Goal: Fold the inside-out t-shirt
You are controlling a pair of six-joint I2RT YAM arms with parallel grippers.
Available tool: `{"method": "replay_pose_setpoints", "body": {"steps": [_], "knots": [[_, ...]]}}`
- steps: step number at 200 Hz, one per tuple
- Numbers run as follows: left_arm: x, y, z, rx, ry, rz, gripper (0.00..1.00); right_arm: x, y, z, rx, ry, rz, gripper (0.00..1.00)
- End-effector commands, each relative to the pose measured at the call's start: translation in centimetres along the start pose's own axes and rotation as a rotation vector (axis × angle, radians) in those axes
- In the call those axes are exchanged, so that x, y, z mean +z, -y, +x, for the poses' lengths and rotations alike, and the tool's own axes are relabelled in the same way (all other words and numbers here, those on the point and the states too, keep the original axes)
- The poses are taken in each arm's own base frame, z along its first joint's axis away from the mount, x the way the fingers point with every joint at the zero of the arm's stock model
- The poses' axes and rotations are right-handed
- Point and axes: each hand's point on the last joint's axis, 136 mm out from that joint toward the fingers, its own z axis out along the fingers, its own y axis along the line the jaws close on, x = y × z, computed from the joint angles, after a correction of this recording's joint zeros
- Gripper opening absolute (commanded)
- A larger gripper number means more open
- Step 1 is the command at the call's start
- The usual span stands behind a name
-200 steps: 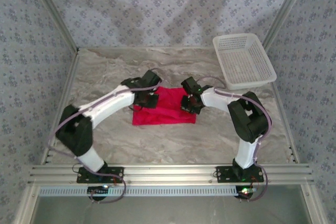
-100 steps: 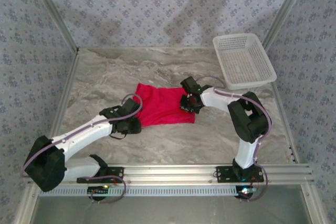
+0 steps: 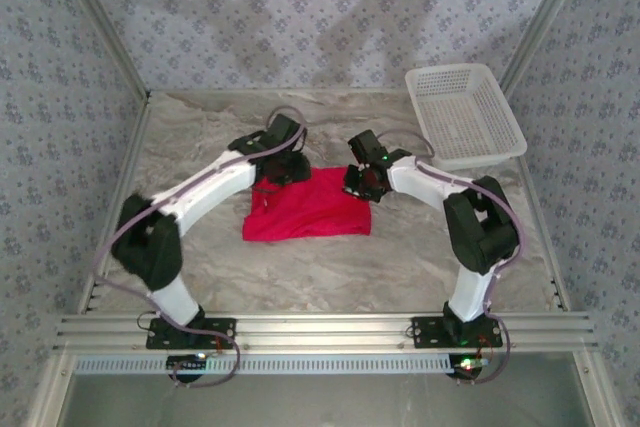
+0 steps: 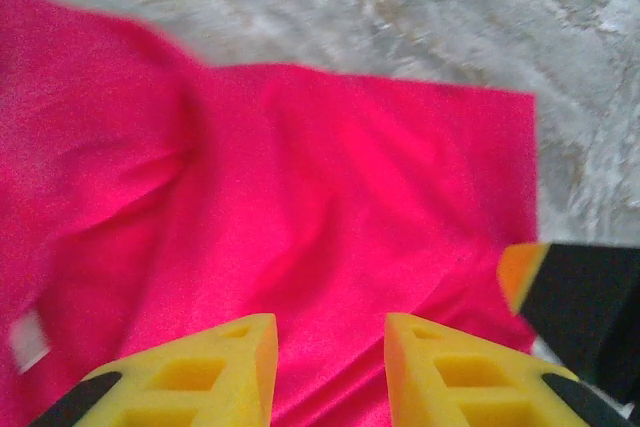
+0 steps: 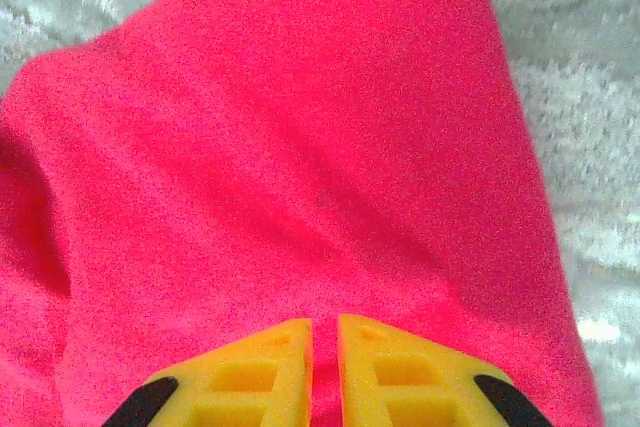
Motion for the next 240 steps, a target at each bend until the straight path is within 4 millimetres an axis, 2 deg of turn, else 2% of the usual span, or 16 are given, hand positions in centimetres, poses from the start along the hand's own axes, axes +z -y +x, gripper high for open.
{"method": "replay_pose_setpoints", "body": {"steps": [1, 20, 25, 39, 58, 75, 90, 103, 118, 145, 160, 179, 197, 211, 226, 240], "knots": [[3.1, 3.0, 0.0, -0.033, -0.069, 0.097, 0.30, 2.4, 1.8, 0.9, 0.040, -0.062, 0.058, 0.13], [5.8, 2.0, 0.8, -0.047, -0.112, 0.063, 0.29, 3.7, 3.7, 1.8, 0.067, -0.092, 0.122, 0.12], [6.3, 1.1, 1.1, -0.053, -0.127, 0.032, 0.28, 3.8, 4.0, 1.8, 0.073, -0.094, 0.133, 0.11], [6.8, -2.9, 1.4, -0.069, -0.147, -0.081, 0.25, 4.4, 6.7, 3.4, 0.093, -0.123, 0.201, 0.11], [5.8, -9.2, 0.9, -0.136, -0.127, -0.191, 0.24, 4.0, 8.6, 4.5, 0.103, -0.121, 0.258, 0.11], [4.2, -13.7, 0.0, -0.207, -0.091, -0.222, 0.25, 3.1, 10.1, 5.2, 0.100, -0.104, 0.300, 0.11], [3.1, -16.4, -0.8, -0.250, -0.073, -0.245, 0.25, 2.3, 11.0, 5.8, 0.098, -0.085, 0.319, 0.10], [2.4, -17.6, -1.6, -0.265, -0.059, -0.254, 0.25, 1.6, 11.0, 5.8, 0.096, -0.070, 0.312, 0.10], [1.2, -17.3, -2.7, -0.256, -0.037, -0.258, 0.25, 0.5, 9.6, 5.2, 0.073, -0.040, 0.274, 0.11], [-1.8, -14.5, -4.8, -0.204, 0.036, -0.238, 0.26, -2.7, 4.3, 3.0, -0.016, 0.007, 0.150, 0.17], [-3.8, -12.6, -4.4, -0.154, 0.055, -0.245, 0.27, -4.2, 1.9, 1.6, -0.068, 0.039, 0.103, 0.24], [-4.3, -8.7, -2.3, -0.123, 0.058, -0.158, 0.28, -3.7, 0.0, 0.1, -0.095, 0.033, 0.053, 0.26], [-2.4, -5.2, 1.3, -0.146, 0.009, -0.024, 0.28, -1.5, 0.3, -1.1, -0.078, -0.002, 0.053, 0.24], [-0.5, -3.8, 4.2, -0.167, -0.036, 0.034, 0.28, 0.7, 1.3, -1.1, -0.057, -0.057, 0.081, 0.22], [1.2, -4.0, 6.4, -0.163, -0.075, 0.017, 0.27, 2.4, 2.8, -0.2, -0.039, -0.106, 0.111, 0.20], [2.9, -4.8, 7.8, -0.155, -0.122, -0.014, 0.27, 3.0, 4.5, 1.0, -0.031, -0.131, 0.153, 0.19]]}}
